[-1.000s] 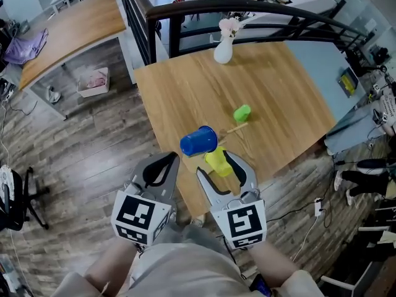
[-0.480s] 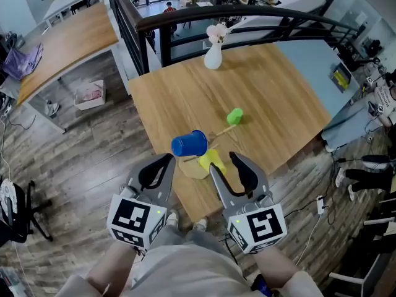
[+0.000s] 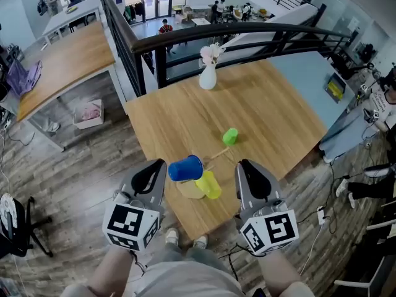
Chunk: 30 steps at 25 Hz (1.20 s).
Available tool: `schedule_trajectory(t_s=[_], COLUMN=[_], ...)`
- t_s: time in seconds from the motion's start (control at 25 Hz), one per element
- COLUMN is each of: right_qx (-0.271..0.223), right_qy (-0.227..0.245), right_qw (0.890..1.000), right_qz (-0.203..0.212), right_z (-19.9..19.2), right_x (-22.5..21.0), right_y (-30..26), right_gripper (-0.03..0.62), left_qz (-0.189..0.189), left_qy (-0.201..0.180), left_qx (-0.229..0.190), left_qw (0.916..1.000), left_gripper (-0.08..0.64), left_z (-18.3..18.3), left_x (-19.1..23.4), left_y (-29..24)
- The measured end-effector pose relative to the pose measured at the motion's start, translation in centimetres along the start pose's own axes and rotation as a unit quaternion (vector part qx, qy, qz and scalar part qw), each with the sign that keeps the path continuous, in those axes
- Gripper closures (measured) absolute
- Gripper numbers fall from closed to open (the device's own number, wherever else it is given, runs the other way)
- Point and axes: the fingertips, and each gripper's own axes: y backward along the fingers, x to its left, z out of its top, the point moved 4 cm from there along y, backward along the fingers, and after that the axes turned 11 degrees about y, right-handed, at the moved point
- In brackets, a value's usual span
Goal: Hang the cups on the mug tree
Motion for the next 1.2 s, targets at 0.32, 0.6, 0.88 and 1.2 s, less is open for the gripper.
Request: schedule_trajectory(t_s=[0.32, 0.6, 0.88, 1.2], right_qx=[0.023, 0.080, 0.134, 0.185], right_qy=[0.001, -0.007, -0.022, -0.032], right_qw=[0.999, 0.996, 0.990, 0.981], right_qz=[-0.026, -0.029, -0.035, -0.046], right_z=[-2.3, -8.1, -15.2, -23.0], right_x=[-4.3, -7.5, -9.4, -10.9], right_y=[-4.4, -10.0, -15.1, -19.9], right_gripper=[0.538, 0.494, 0.461, 0.422], left_qz=[0.015, 0.017, -0.014, -0.069], left_qy=[-0.004, -0.017, -0.010, -0.021], left_qx=[-0.011, -0.001, 0.021, 0.055], left_qw=[0.9998, 0.9997, 0.9996, 0.9959], left_gripper=[0.557, 0.558, 0.558, 0.557], left_z=[1.0, -0.6, -4.6, -10.4], left_x=[2.6, 6.3, 10.0, 10.8], left_y=[-3.0, -8.4, -16.3, -24.4])
